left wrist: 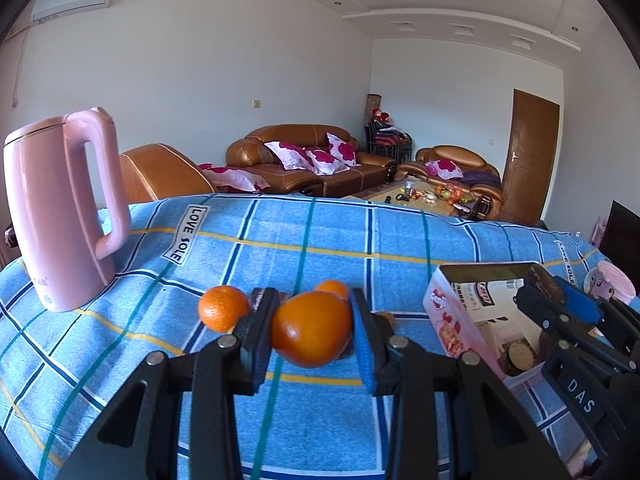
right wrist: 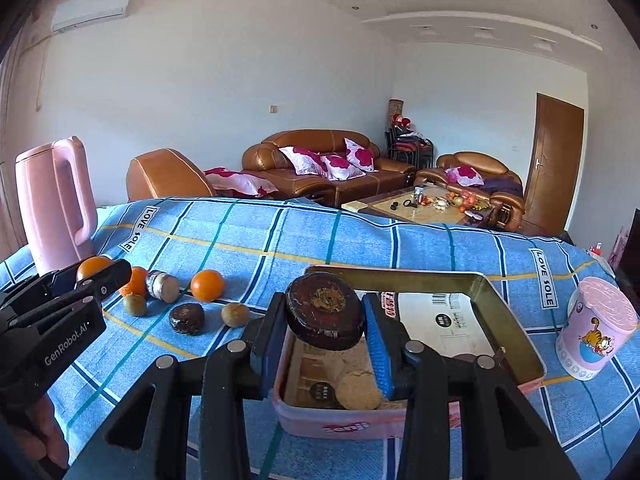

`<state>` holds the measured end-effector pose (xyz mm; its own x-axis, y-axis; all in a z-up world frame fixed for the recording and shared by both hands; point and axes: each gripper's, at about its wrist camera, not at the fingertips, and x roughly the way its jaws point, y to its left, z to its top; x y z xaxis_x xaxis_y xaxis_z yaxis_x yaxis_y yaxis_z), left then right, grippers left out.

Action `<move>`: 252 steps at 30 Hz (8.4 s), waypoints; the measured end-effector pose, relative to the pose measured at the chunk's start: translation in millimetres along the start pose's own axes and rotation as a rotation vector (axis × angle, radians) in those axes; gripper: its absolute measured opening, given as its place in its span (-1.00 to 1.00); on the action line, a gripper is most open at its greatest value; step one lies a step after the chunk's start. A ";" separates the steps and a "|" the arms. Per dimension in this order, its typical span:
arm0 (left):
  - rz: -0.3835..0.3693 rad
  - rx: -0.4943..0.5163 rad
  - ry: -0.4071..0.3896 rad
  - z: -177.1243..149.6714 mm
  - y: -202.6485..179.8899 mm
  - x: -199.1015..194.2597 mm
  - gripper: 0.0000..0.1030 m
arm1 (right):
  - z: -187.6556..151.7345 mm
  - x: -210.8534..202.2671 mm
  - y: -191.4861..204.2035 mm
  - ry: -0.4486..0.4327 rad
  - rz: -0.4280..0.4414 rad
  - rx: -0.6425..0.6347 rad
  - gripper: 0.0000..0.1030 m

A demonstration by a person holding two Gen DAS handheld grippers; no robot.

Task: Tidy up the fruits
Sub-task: 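Lower the orange into the pink tin with the left tool while the right tool releases the cake, then move both open tools from the tin toward the next orange and kiwi, then grasp a kiwi with the left tool while the right tool grasps a dark round cake, then lower the kiwi into the pink tin with the left tool while the right tool releases the cake there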

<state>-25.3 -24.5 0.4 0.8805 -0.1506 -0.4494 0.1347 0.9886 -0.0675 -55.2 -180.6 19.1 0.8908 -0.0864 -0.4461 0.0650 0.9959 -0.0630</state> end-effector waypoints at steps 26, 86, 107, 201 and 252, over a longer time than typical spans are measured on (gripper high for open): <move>-0.119 0.103 -0.003 4.8 -100.3 15.8 -0.28 | -1.4 5.7 -108.3 0.012 -0.155 0.111 -0.22; -0.047 0.126 -0.031 17.9 -127.9 20.3 1.00 | -4.0 -11.4 -151.4 -0.146 -0.189 0.294 0.64; 0.029 0.162 -0.039 3.7 -94.7 4.9 1.00 | -13.0 -21.4 -126.8 -0.130 -0.254 0.245 0.64; -0.159 0.048 0.366 -1.1 72.9 67.6 -0.15 | 2.4 19.2 74.8 0.120 0.199 0.039 -0.28; -0.023 -0.003 0.031 4.7 16.8 7.2 -0.47 | -1.6 -2.5 11.0 -0.003 0.184 0.096 -0.28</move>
<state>-14.6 -9.0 0.2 0.8626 -0.1728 -0.4754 0.1528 0.9849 -0.0808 -57.5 -169.5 18.2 0.8927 0.0975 -0.4400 -0.0566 0.9929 0.1051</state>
